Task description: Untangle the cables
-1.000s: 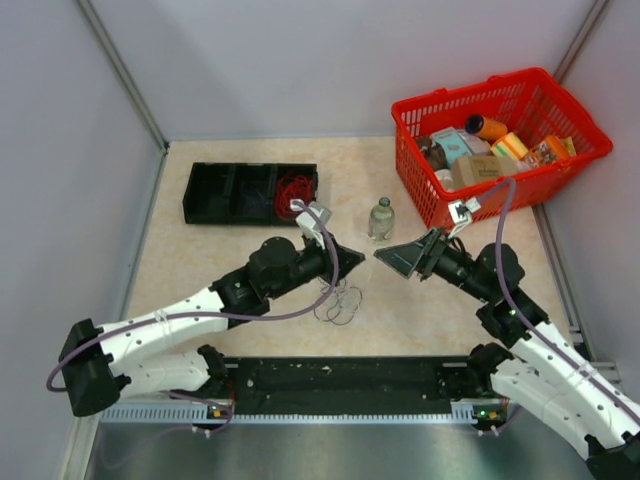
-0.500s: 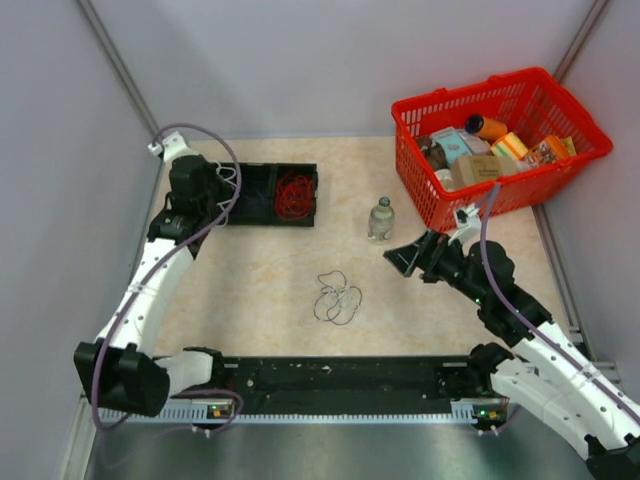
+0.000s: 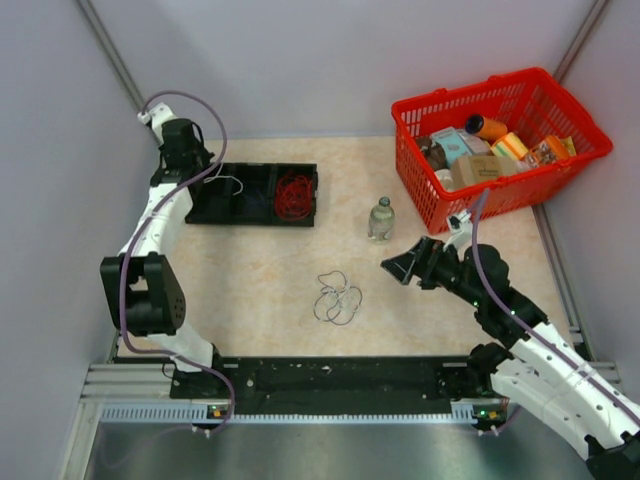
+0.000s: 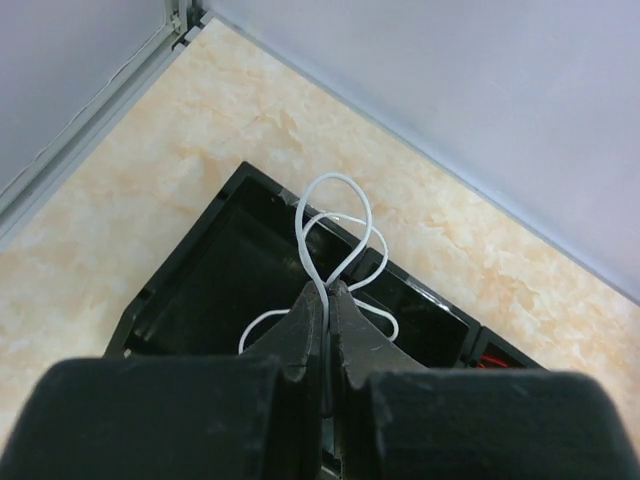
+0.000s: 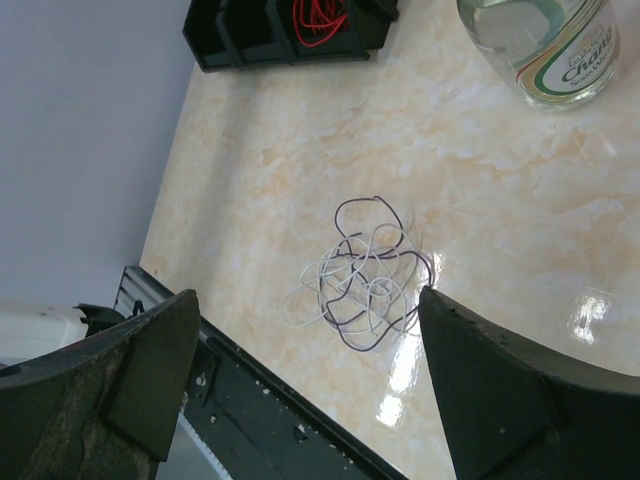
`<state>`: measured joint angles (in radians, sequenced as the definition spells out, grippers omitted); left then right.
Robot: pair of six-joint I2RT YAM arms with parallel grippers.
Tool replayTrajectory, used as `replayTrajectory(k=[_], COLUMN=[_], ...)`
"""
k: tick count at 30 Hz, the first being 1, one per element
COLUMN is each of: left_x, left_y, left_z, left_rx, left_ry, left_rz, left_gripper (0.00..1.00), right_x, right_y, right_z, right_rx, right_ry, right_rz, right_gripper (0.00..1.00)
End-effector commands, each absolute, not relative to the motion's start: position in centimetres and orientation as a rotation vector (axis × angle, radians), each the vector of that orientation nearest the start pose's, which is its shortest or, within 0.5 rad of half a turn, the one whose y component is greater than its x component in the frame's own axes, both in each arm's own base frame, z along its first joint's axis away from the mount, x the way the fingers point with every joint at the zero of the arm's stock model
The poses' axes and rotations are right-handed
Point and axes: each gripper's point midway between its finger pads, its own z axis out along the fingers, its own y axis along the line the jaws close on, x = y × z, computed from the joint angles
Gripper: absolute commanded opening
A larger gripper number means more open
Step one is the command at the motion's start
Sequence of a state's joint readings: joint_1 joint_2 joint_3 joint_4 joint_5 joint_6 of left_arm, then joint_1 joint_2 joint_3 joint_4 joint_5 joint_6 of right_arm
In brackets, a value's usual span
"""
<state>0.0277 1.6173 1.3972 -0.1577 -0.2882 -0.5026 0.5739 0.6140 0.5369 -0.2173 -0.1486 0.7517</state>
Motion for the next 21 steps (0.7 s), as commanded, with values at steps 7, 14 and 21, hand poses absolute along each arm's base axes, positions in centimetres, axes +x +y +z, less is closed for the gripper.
replayTrajectory(k=[7, 14, 21], left_x=[53.5, 53.3, 53.7], left_y=[5.3, 6.0, 7.4], left_z=[31.1, 35.5, 33.9], left_rx=[-0.577, -0.568, -0.595], left_ry=[1.671, 1.609, 1.649], left_rz=[-0.043, -0.036, 0.005], left_gripper=[0.0, 0.0, 0.0], right_x=[20.4, 20.5, 20.3], right_y=[20.0, 20.4, 20.4], right_z=[21.1, 20.7, 20.8], right_rx=[0.047, 0.046, 0.05], right_ry=[1.974, 1.982, 1.975], right_rz=[1.052, 1.068, 1.082], right_gripper=[0.88, 0.88, 0.88])
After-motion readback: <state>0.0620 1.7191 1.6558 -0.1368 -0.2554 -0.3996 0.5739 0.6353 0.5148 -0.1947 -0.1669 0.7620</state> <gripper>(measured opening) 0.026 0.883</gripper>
